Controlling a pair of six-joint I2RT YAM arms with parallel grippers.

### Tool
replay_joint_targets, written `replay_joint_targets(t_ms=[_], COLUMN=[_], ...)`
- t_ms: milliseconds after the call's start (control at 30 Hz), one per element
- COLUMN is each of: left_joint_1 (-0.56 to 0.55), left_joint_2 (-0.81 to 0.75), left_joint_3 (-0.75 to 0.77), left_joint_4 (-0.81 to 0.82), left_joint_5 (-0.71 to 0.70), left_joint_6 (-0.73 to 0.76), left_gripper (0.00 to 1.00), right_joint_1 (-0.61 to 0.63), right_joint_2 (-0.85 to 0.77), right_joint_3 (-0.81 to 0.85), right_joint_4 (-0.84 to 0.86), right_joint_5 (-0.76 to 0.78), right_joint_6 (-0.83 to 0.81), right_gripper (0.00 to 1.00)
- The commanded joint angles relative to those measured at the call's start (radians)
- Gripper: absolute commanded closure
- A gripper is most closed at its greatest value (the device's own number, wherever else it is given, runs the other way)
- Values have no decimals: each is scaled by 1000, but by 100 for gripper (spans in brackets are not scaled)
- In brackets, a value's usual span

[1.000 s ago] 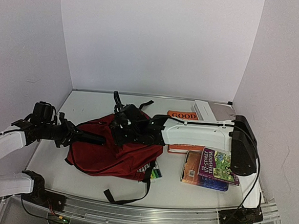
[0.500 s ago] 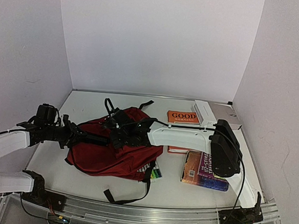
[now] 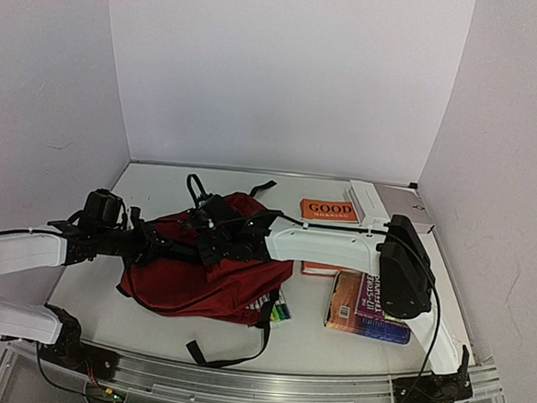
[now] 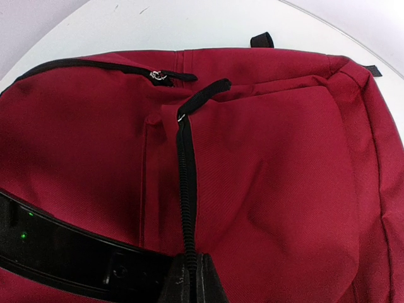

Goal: Pack the student bag
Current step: Place the stationery in the student bag.

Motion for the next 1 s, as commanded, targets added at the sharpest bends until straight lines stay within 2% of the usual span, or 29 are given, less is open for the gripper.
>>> replay_joint_targets(t_ms=[0, 333, 800, 900, 967], left_joint_1=[-37, -73, -215, -221, -221], left_joint_2=[13, 97, 357, 402, 402], left_joint_3=[27, 25, 134, 146, 143], left_joint_4=[228, 382, 531, 535, 509], left_joint_5=[-82, -128, -184, -171, -178], left_joint_6=[-51, -88, -94, -92, -84], left_gripper=[100, 100, 99, 93, 84], right_joint_1=[1, 1, 1, 1, 1], right_joint_2=[-43, -137, -150, -156, -164], right_joint_3=[30, -41, -47, -55, -64], right_joint_4=[37, 118, 149, 151, 151], right_joint_5=[-67, -102, -96, -91, -86], right_joint_6=[35, 74, 85, 87, 86], right_gripper=[100, 100, 100, 100, 100])
